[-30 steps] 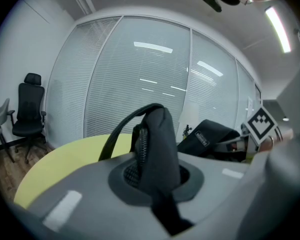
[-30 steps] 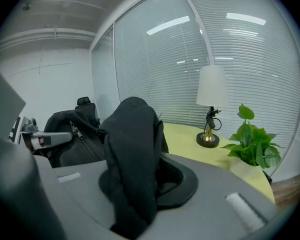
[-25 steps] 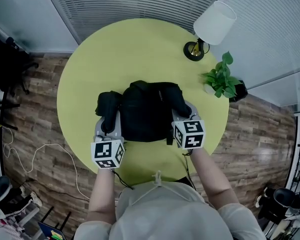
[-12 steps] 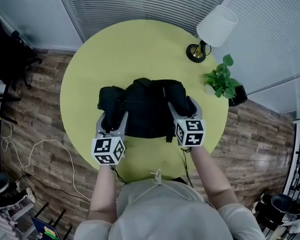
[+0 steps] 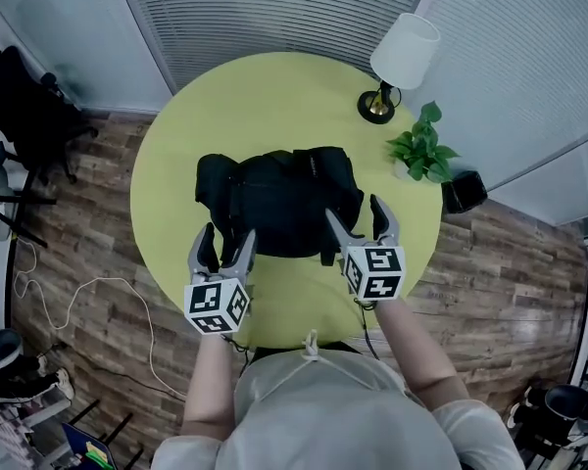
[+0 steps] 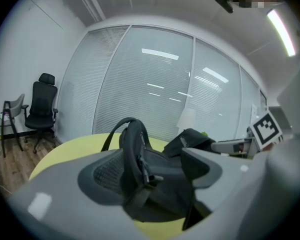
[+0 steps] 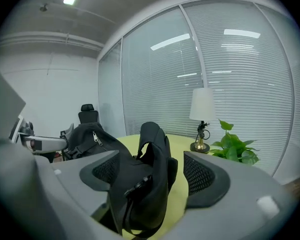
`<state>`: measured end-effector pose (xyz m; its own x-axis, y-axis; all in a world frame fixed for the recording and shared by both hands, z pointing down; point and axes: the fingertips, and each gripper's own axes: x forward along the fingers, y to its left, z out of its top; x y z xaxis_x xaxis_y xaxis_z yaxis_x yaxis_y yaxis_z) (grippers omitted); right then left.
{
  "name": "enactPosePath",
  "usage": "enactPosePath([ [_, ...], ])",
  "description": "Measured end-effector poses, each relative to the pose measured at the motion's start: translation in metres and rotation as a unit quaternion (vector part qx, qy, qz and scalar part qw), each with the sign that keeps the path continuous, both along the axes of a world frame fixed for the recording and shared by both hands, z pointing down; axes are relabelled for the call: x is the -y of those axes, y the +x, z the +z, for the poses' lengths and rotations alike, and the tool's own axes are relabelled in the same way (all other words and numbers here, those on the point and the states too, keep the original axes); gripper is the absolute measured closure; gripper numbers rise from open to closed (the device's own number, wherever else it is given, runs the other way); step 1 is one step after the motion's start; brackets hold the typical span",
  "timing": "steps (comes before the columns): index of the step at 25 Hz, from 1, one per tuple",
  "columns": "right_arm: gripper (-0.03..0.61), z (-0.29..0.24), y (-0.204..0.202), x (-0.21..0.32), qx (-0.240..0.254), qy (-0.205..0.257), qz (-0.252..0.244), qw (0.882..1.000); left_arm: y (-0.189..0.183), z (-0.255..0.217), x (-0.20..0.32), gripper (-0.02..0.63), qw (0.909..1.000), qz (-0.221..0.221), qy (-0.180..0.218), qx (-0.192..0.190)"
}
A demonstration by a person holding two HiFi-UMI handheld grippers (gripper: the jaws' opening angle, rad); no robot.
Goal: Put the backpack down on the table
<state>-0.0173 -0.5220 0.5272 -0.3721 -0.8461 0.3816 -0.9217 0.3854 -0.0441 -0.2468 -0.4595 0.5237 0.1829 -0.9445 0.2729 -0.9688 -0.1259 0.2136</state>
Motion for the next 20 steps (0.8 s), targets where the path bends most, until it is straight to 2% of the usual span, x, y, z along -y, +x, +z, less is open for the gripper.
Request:
enactPosePath([
  [1, 0.194, -0.006, 0.003, -0.008, 0.002, 0.005, 0.001, 1.0, 0.003, -0.008, -0.008, 0.273, 1.0, -0.006, 0.007, 0.0],
  [3, 0.235, -0.015, 0.011, -0.025, -0.004, 0.011, 0.009, 1.0, 0.009, -0.03, -0.027, 0.37, 0.9993, -0.022, 0.031, 0.005],
  [5, 0.313, -0.022, 0.024, -0.041, -0.013, 0.009, 0.03, 0.999, 0.018, -0.053, -0.044, 0.453, 0.9977, -0.031, 0.059, 0.005],
  [9, 0.46, -0.042, 0.046, -0.067, 0.0, 0.017, 0.066, 0.998, 0.033, -0.081, -0.07, 0.551, 0.9955, -0.04, 0.085, 0.005],
  [12, 0.574, -0.059, 0.053, -0.085, 0.008, 0.035, 0.062, 0.997, 0.045, -0.092, -0.087, 0.607, 0.9955, -0.038, 0.086, 0.0],
  [15, 0.578, -0.073, 0.045, -0.102, 0.018, 0.056, 0.016, 0.998, 0.055, -0.102, -0.099, 0.607, 0.9962, -0.032, 0.081, -0.001],
  [20, 0.578, -0.087, 0.035, -0.128, 0.027, 0.072, -0.027, 0.997, 0.071, -0.12, -0.115, 0.607, 0.995, -0.02, 0.087, 0.046],
])
